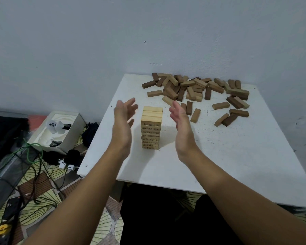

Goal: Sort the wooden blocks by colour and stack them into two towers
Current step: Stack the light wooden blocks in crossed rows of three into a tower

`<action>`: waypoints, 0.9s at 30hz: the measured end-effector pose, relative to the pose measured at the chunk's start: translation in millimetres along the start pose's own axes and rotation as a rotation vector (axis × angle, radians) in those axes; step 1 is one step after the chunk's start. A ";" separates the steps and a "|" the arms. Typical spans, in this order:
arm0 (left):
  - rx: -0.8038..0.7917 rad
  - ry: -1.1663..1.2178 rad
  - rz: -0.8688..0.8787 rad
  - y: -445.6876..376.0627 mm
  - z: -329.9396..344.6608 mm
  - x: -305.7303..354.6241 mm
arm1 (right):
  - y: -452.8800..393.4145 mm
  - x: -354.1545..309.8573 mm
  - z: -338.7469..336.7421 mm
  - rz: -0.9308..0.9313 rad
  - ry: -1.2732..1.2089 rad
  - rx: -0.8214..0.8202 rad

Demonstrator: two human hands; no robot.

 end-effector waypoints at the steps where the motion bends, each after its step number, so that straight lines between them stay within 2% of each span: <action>1: 0.000 -0.033 -0.009 -6.1 -12.7 -4.3 | -0.3 4.6 -6.0 0.011 0.057 -0.041; 4: -0.162 -0.229 -0.088 -21.8 -39.9 -19.0 | 1.3 17.7 -20.1 0.028 0.310 -0.225; 7: -0.412 -0.627 -0.187 -22.6 -52.8 -36.5 | 3.1 31.1 -28.5 0.041 0.637 -0.415; 9: -0.469 -0.853 -0.184 -25.7 -57.4 -43.9 | 2.0 35.4 -28.5 0.046 0.792 -0.495; 12: -0.472 -1.017 -0.150 -32.8 -49.8 -43.1 | -4.0 37.6 -22.1 0.020 0.888 -0.534; 13: -0.494 -0.993 -0.151 -35.2 -45.9 -42.0 | -5.1 36.5 -20.0 0.022 0.868 -0.531; 16: -0.639 -0.724 -0.234 -36.7 -45.4 -43.2 | -4.2 36.7 -18.2 0.051 0.676 -0.505; 18: -0.633 -0.632 -0.235 -37.7 -53.6 -43.1 | -0.1 40.0 -19.9 0.069 0.507 -0.463; 20: -0.461 -0.481 -0.163 -40.6 -62.6 -38.2 | 2.5 39.8 -21.2 0.064 0.331 -0.330; 23: -0.123 -0.008 -0.168 -36.0 -70.1 -38.8 | 5.0 32.9 -16.6 0.100 -0.045 -0.033; 25: -0.041 0.182 -0.195 -24.4 -54.5 -41.2 | 7.0 30.0 -0.6 0.142 -0.207 0.052; 27: -0.032 0.204 -0.196 -12.5 -30.2 -37.6 | 10.3 27.7 18.5 0.174 -0.242 0.065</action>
Point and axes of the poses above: each hand's wrist, its own y-axis away from the middle knuckle, its own z-axis out of the palm, x = y × z, the point moved 7 cm from there along -y, towards the middle knuckle, and after that the axes turned 5 degrees about -z, right-handed, at the moved point
